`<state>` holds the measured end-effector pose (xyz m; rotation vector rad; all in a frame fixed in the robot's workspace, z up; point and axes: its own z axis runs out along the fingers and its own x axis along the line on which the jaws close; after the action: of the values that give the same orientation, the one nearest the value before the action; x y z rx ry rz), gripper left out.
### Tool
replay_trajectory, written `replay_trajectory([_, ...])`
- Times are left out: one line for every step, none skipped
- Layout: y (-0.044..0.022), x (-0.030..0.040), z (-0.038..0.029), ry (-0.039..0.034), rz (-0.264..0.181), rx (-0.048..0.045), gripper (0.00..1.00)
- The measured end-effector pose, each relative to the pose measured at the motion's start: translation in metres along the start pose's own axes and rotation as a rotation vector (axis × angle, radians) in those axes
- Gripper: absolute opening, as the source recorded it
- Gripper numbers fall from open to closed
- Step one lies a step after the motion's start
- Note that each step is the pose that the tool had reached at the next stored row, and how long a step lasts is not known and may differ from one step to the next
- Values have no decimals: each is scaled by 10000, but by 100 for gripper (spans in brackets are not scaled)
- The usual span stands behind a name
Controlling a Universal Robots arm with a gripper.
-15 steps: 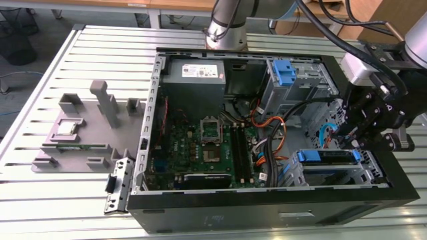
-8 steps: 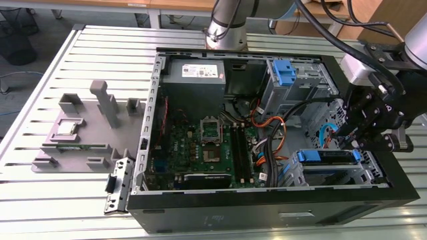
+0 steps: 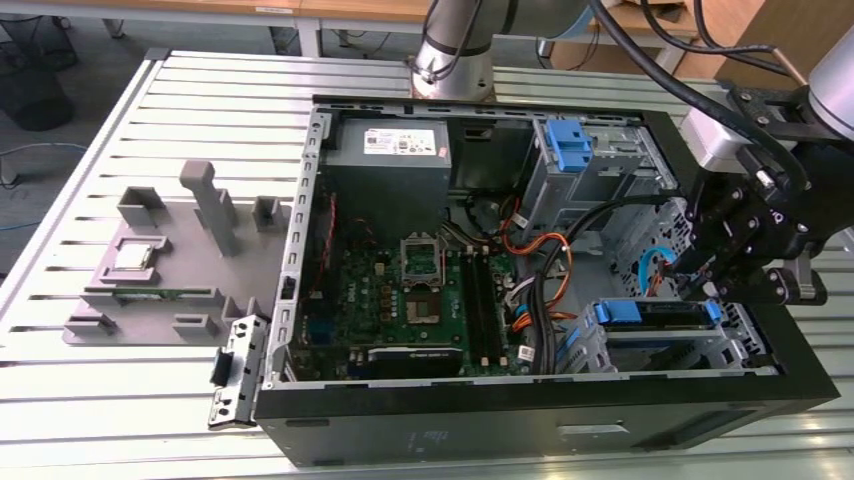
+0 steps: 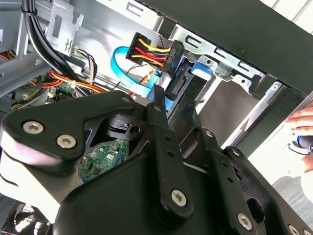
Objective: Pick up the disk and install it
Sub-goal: 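Insert the first disk wire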
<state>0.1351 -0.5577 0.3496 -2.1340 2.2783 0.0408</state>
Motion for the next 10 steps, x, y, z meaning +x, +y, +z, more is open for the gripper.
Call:
replay_trajectory([0, 0, 0, 4, 0, 0, 34])
replay_trajectory([0, 0, -1, 7, 0, 1, 34])
replay_trajectory([0, 0, -1, 11, 0, 0, 33])
replay_trajectory([0, 0, -1, 14, 0, 1, 33])
replay_trajectory([0, 0, -1, 18, 0, 1, 26])
replay_trajectory([0, 0, 0, 21, 0, 1, 26])
replay_trajectory([0, 0, 0, 24, 0, 1, 26])
replay_trajectory([0, 0, 0, 27, 1, 2, 26])
replay_trajectory([0, 0, 0, 30, 0, 2, 26])
replay_trajectory([0, 0, 0, 33, 0, 2, 24])
